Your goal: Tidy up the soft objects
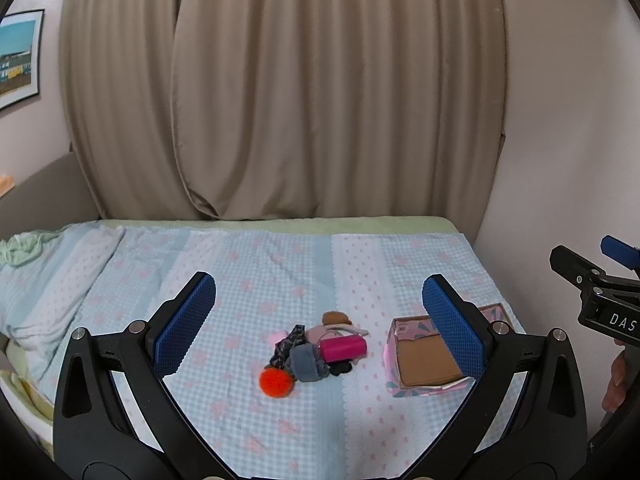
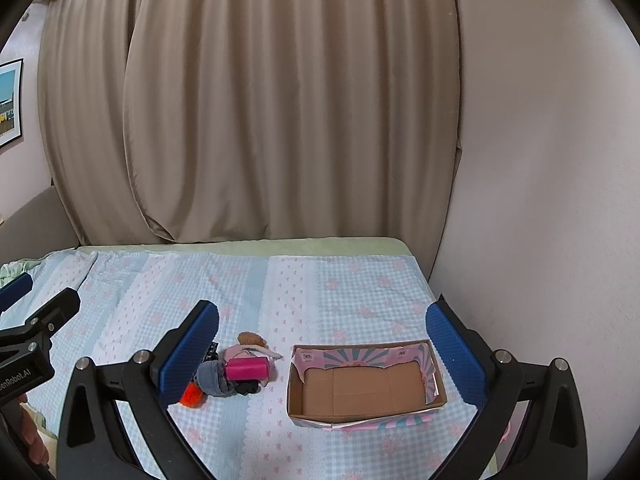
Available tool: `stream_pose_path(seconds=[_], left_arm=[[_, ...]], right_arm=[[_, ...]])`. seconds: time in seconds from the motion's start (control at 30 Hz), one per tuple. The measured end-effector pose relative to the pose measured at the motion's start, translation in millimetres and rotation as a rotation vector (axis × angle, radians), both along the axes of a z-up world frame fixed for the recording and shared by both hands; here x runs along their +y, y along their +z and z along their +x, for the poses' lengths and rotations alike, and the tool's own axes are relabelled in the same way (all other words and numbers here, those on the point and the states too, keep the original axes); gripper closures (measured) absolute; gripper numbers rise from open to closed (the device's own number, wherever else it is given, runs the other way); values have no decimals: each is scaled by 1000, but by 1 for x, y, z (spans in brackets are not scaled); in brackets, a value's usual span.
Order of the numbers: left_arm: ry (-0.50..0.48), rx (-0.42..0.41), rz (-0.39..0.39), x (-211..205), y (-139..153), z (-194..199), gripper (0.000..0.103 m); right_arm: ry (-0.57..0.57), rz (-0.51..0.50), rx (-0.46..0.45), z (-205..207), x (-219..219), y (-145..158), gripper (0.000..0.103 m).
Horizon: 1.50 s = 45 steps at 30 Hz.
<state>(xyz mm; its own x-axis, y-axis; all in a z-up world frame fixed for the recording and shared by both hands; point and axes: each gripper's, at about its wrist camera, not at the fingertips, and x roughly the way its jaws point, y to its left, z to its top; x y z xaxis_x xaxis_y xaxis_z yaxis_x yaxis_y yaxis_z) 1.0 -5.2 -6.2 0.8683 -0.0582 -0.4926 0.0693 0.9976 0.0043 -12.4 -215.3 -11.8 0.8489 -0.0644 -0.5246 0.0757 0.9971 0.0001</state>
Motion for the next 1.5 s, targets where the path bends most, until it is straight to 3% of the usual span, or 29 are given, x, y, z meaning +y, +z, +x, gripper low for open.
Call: stream_pose_path(seconds=[0.3, 0.53, 0.83, 1.1, 1.4, 1.5], left_arm=[[44, 73, -19, 7, -26, 13, 1], [168, 184, -30, 17, -85, 21, 1], [219, 364, -53, 56, -191, 43, 1], [169, 473, -18, 82, -302, 107, 1], [97, 588, -42, 107, -395, 168, 2], [66, 619, -24, 105, -418, 178, 8]], right_arm=[[83, -1, 69, 29, -4, -17, 0], [370, -55, 150, 81, 1, -66, 0], [682, -107, 317, 146, 36, -153, 0], [903, -231, 463, 203, 84, -240, 0], [1071, -386, 650, 251, 131, -340, 1], [1116, -444, 700, 263, 142, -365, 7]])
